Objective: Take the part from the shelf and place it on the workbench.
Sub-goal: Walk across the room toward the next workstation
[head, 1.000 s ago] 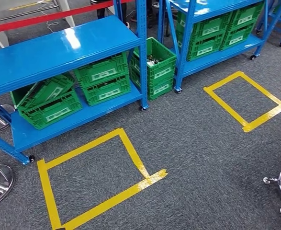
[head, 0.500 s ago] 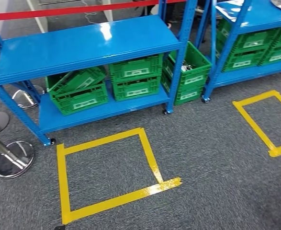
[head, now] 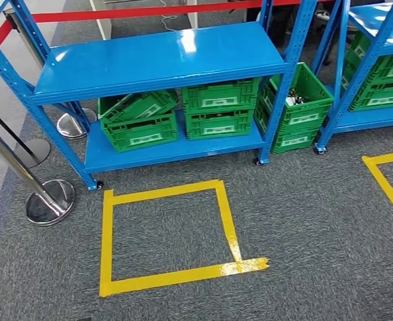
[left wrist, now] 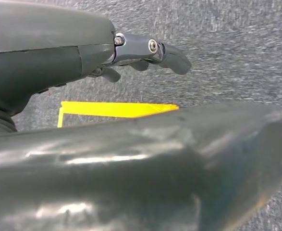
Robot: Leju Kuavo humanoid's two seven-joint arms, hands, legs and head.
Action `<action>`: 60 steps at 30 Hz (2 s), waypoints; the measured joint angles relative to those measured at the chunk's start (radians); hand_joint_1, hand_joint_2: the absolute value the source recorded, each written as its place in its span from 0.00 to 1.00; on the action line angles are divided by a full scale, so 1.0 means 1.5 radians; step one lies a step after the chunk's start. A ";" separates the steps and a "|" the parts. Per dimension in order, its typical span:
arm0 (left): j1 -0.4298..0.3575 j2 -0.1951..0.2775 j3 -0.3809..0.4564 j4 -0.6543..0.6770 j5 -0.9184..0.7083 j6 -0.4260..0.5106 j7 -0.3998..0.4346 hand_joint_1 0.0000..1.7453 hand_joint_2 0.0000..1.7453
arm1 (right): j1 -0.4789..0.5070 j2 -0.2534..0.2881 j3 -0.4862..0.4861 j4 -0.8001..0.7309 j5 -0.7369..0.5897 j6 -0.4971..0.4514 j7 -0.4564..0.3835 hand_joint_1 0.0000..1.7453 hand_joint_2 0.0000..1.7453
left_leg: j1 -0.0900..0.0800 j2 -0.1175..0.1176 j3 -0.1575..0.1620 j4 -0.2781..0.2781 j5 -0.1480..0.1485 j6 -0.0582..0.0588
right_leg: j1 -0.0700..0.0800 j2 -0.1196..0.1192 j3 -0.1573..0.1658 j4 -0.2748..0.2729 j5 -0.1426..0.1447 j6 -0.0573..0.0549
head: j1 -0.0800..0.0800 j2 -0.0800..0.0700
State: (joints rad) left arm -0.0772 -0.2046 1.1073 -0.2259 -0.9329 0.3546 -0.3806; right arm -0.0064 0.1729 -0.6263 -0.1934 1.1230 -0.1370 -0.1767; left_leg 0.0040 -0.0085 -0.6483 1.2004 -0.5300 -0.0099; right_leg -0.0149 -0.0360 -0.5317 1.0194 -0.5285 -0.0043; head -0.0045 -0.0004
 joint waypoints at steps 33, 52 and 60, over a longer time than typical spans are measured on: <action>0.001 -0.001 0.001 0.000 -0.001 -0.007 0.000 0.00 0.00 | -0.003 -0.001 -0.019 0.001 -0.013 0.002 -0.002 0.00 0.00 | 0.000 0.000 0.011 -0.015 0.006 0.003 | 0.001 0.021 0.001 0.003 -0.003 -0.001 | -0.001 0.000; -0.001 -0.003 0.001 0.000 -0.003 -0.011 -0.004 0.00 0.00 | -0.005 -0.001 -0.028 0.001 -0.017 0.003 -0.004 0.00 0.00 | -0.004 -0.002 0.076 -0.123 0.013 0.011 | 0.000 0.026 -0.026 0.009 0.013 0.024 | 0.003 0.000; -0.001 -0.004 0.001 0.000 -0.004 -0.011 -0.009 0.00 0.00 | -0.004 -0.001 -0.030 0.001 -0.021 0.010 -0.004 0.00 0.00 | 0.001 0.001 -0.013 0.063 -0.068 -0.007 | -0.003 0.021 -0.014 0.005 0.006 0.000 | -0.002 0.000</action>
State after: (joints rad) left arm -0.0789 -0.2103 1.1082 -0.2258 -0.9395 0.3384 -0.3946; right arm -0.0119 0.1710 -0.6718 -0.1923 1.0918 -0.1212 -0.1827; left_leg 0.0049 -0.0077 -0.6676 1.2951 -0.6319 -0.0208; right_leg -0.0191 -0.0043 -0.5532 1.0271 -0.5199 -0.0040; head -0.0080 -0.0004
